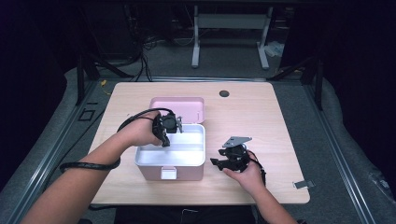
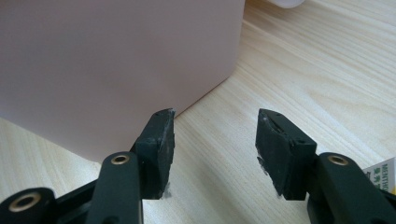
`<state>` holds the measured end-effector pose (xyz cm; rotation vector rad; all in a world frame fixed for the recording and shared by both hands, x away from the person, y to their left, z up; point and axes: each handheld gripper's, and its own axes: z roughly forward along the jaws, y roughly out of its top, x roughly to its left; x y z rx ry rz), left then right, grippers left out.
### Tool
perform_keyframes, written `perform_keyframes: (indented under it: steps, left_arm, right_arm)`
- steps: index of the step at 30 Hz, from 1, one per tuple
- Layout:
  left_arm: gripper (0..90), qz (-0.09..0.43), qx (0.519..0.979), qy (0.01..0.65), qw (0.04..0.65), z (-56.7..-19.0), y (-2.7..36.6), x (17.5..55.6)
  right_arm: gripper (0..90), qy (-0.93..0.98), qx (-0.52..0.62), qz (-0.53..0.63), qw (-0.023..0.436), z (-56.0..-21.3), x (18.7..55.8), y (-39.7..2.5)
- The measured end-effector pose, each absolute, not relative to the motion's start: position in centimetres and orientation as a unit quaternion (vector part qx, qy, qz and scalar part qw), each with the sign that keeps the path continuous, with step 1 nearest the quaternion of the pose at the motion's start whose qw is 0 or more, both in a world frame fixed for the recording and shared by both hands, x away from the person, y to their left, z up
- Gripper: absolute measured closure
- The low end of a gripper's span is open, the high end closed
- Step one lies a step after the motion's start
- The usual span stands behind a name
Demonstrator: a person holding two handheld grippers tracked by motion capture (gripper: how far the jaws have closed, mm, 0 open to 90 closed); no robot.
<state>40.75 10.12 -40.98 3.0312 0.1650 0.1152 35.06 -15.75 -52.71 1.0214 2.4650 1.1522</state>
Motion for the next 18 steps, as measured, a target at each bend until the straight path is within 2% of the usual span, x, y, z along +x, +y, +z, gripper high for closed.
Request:
perform_keyframes:
  steps: [18]
  left_arm:
    - [89.4, 0.029, 0.999, 0.024, 0.036, -41.09, 9.45, 40.41]
  right_arm:
    - [46.6, 0.841, 0.35, 0.396, 0.111, -52.75, 35.16, -15.86]
